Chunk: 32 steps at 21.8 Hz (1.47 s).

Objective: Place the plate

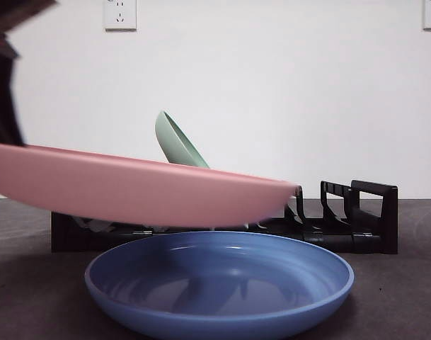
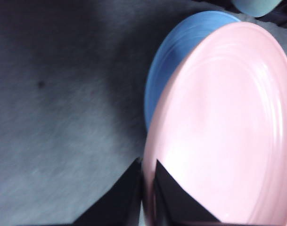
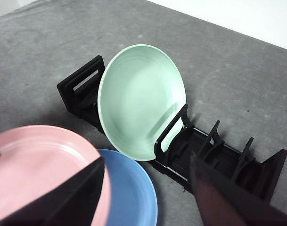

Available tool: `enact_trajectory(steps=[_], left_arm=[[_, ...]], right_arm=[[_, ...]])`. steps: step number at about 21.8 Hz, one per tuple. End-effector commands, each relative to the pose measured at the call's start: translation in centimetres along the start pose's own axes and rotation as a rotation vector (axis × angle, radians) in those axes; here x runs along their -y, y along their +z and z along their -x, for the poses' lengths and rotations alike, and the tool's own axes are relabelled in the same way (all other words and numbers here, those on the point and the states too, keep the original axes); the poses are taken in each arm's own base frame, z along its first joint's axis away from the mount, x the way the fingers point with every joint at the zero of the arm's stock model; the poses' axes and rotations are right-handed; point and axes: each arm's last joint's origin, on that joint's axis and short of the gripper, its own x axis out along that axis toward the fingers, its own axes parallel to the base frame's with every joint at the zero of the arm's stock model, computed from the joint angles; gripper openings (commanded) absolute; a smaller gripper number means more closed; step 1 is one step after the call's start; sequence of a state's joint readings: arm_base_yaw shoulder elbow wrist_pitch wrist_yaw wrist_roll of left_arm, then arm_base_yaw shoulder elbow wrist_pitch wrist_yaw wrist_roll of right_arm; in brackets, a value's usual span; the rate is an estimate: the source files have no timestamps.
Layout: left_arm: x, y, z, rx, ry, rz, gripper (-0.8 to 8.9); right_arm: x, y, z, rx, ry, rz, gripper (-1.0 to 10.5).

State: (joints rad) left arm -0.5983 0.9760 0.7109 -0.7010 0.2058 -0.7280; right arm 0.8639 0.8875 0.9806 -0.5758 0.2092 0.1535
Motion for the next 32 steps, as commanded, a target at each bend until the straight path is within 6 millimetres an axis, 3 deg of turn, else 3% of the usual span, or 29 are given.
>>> enact_trajectory(steps=[1, 9, 19, 21, 24, 27, 32], left_arm=[[1.1, 0.3, -1.3, 0.007, -0.009, 0.021, 0.15], [2.6, 0.7, -4.7, 0.038, 0.012, 0.006, 0.16], [2.3, 0.9, -7.6, 0.005, 0.085, 0.017, 0.16], [2.3, 0.9, -7.6, 0.004, 0.086, 0.014, 0.38], [2.2, 0.9, -7.6, -0.003, 0.093, 0.016, 2.35], [2.2, 0.8, -7.1, -0.025, 0.117, 0.019, 3.63], [2.6, 1.2, -2.5, -0.004, 0.137, -0.140, 3.84]], right_arm=[[-0.2, 0.2, 0.1, 0.010, 0.009, 0.006, 2.9], [-0.2, 0.2, 0.1, 0.009, 0.009, 0.006, 2.9], [-0.2, 0.2, 0.1, 0.009, 0.008, 0.001, 2.9], [-0.2, 0.2, 0.1, 0.009, 0.009, -0.001, 2.9], [-0.2, 0.2, 0.1, 0.009, 0.009, -0.002, 2.9], [-0.2, 0.2, 0.1, 0.006, 0.008, -0.001, 2.9], [-0.2, 0.0, 0.0, -0.012, 0.008, -0.027, 2.9]])
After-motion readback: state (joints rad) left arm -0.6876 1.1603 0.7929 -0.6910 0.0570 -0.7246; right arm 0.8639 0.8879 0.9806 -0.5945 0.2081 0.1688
